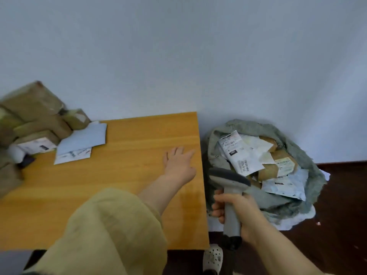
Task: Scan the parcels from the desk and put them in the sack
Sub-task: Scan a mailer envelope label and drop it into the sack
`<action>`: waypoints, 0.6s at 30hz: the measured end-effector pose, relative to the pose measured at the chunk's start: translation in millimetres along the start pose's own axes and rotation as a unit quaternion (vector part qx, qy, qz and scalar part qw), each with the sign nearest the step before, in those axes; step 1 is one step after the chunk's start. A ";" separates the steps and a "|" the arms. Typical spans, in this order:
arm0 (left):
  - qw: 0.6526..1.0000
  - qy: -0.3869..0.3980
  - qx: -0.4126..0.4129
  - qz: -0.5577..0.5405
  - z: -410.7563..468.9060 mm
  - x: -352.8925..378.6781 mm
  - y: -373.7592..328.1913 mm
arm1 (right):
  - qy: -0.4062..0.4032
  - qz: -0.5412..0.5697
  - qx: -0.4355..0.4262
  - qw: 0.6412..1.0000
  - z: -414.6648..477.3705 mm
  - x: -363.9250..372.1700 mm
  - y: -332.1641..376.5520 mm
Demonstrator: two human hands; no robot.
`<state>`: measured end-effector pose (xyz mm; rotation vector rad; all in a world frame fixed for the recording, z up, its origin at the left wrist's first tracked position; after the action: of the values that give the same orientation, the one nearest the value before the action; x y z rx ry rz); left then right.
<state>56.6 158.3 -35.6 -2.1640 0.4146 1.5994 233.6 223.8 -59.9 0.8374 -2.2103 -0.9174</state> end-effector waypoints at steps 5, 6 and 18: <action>0.996 -0.026 -0.082 0.002 -63.1 -29.0 81.4 | 0.053 0.004 -0.028 0.998 -29.0 71.9 -8.7; 0.994 -0.033 -0.100 -0.004 -73.2 -35.9 100.1 | 0.057 0.005 -0.034 0.998 -33.4 86.1 -8.6; 0.951 -0.106 -0.273 -0.096 -130.7 -80.4 322.4 | 0.153 -0.040 -0.061 0.985 -45.7 270.1 -19.4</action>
<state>-10.1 -187.1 25.3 -2.2755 -0.3385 1.9704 104.1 -2.1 27.3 0.9463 -1.8495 -0.8869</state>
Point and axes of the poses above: each hand's wrist, its own z-axis towards the middle knuckle, its own x-axis out of the palm, y = z × x, the point moved 7 cm from there along z, towards the middle knuckle, and after that the axes turned 4 degrees about -x, right-handed, at the moved point
